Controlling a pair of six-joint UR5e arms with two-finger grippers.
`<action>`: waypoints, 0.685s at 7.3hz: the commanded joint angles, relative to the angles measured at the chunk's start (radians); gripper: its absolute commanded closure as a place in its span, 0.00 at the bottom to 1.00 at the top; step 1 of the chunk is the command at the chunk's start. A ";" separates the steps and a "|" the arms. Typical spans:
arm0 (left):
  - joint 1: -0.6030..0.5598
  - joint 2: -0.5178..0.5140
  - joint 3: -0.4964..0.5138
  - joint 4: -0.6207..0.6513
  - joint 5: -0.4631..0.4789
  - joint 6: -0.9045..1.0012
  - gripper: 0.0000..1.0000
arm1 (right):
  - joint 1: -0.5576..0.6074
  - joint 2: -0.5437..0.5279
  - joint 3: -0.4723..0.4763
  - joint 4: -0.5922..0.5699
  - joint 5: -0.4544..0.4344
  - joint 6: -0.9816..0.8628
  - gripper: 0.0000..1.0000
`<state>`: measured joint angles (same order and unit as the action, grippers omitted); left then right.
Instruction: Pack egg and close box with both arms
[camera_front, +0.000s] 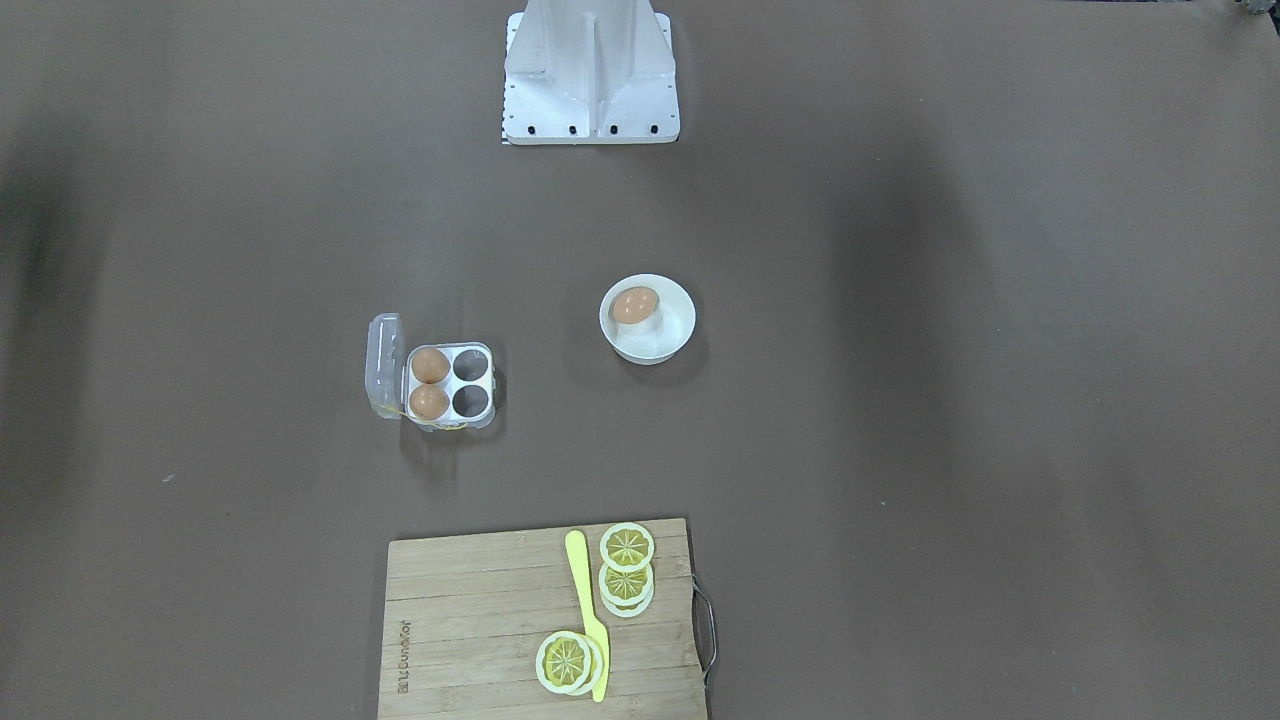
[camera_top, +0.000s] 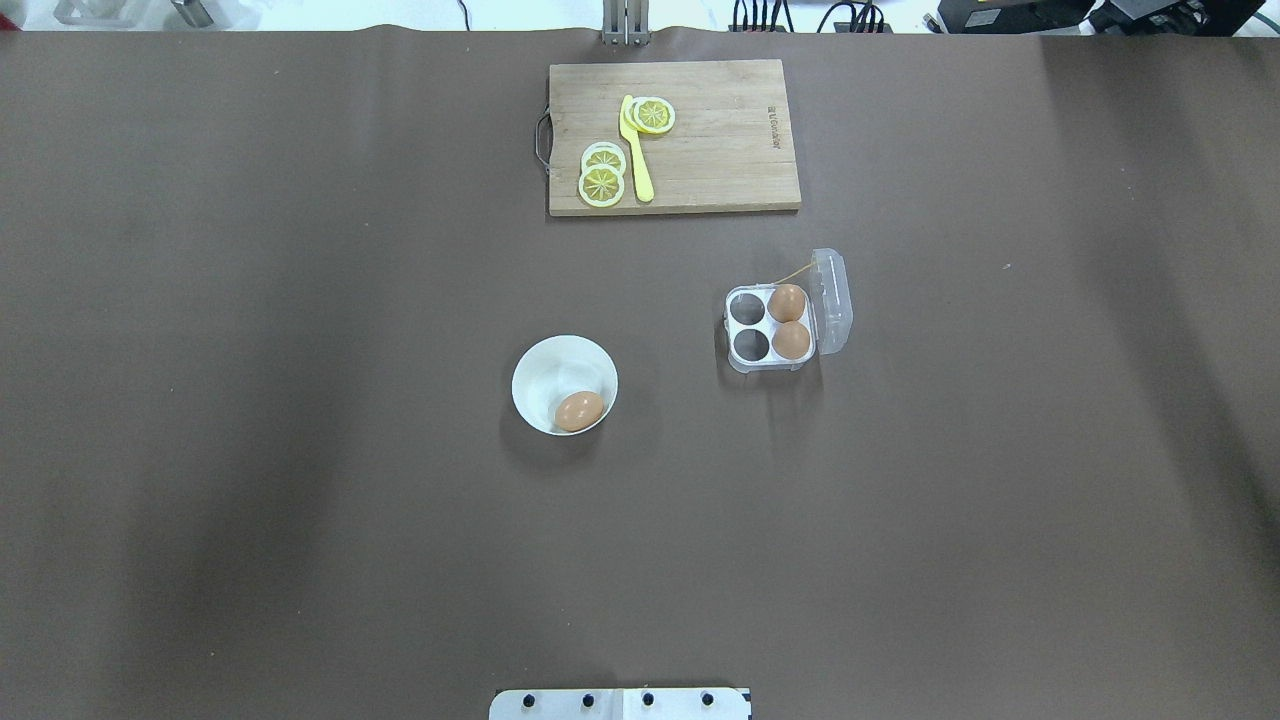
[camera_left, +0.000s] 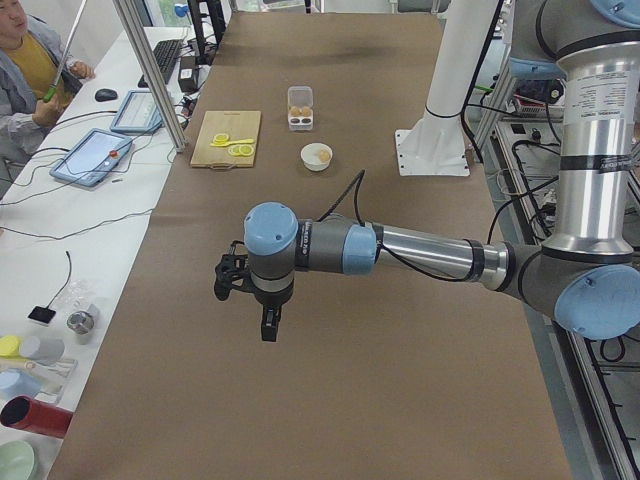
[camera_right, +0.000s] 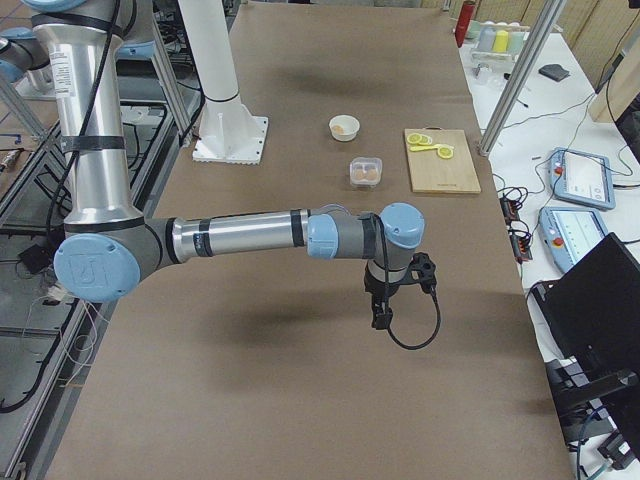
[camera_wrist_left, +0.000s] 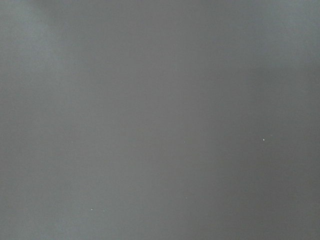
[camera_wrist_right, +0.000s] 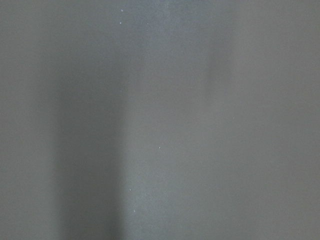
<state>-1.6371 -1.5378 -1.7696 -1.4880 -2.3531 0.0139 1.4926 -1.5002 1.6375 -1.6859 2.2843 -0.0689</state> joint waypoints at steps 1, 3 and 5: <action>-0.001 0.007 -0.019 -0.005 0.000 0.003 0.02 | -0.002 0.000 0.001 0.000 -0.005 0.000 0.00; 0.002 0.019 -0.016 -0.009 -0.003 0.001 0.02 | -0.006 0.000 0.001 0.000 -0.005 0.000 0.00; 0.002 0.027 -0.027 -0.015 -0.014 -0.002 0.02 | -0.011 -0.002 0.001 0.003 0.000 0.000 0.00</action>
<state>-1.6367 -1.5151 -1.7903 -1.5002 -2.3622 0.0155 1.4837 -1.5005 1.6371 -1.6844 2.2813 -0.0690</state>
